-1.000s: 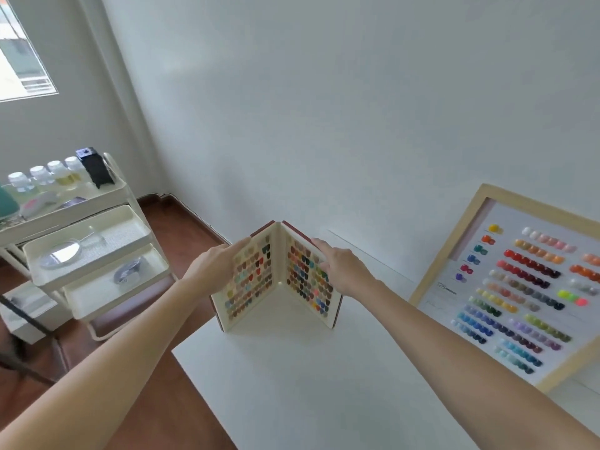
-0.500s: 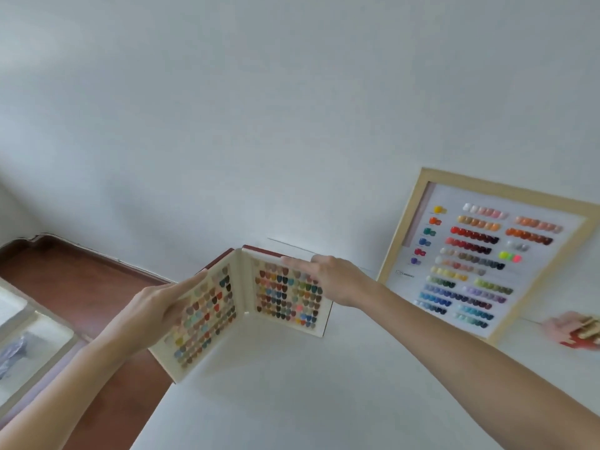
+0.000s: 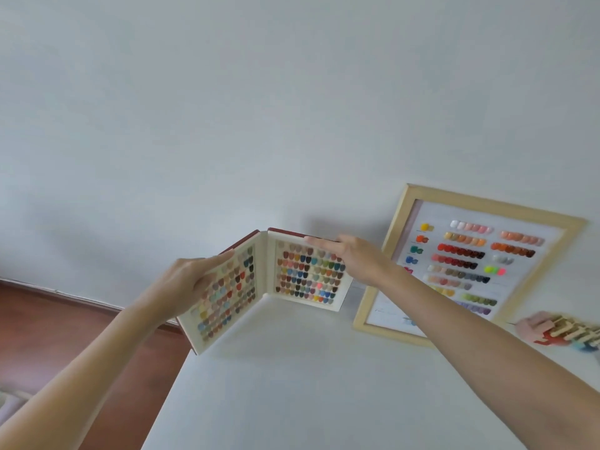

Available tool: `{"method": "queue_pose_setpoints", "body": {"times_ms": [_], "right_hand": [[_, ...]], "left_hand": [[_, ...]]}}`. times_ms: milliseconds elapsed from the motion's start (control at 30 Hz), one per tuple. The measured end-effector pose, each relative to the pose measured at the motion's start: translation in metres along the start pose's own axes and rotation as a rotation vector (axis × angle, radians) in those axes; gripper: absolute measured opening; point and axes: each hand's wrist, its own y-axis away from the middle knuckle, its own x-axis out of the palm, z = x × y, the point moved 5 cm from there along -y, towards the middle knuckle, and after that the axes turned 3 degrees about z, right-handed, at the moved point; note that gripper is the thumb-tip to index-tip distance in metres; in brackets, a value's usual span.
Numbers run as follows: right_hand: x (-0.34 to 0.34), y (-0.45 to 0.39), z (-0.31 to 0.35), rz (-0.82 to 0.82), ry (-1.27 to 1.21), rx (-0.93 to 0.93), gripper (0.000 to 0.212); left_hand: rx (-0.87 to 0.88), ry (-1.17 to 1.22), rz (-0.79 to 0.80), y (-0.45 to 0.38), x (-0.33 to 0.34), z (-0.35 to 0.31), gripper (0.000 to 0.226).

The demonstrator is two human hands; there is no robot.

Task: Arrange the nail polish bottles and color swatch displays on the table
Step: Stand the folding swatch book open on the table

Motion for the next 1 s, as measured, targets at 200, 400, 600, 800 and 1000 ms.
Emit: {"method": "queue_pose_setpoints", "body": {"times_ms": [200, 400, 600, 800, 1000], "right_hand": [[-0.004, -0.017, -0.022, -0.087, 0.066, 0.071, 0.081], [-0.004, -0.020, -0.032, -0.199, 0.128, 0.133, 0.077], [0.003, -0.018, -0.036, -0.225, 0.159, 0.163, 0.072], [0.003, -0.017, -0.036, -0.258, 0.188, 0.168, 0.064], [0.004, -0.003, -0.024, -0.280, 0.169, 0.206, 0.078]], "left_hand": [[0.011, -0.015, -0.020, -0.044, 0.003, -0.003, 0.058], [-0.010, 0.013, 0.004, -0.066, 0.014, -0.007, 0.057], [-0.013, 0.003, 0.030, -0.073, 0.020, -0.009, 0.057], [-0.039, 0.007, 0.059, -0.071, 0.022, -0.010, 0.058], [-0.059, -0.041, 0.050, -0.064, 0.016, -0.020, 0.057]]}}
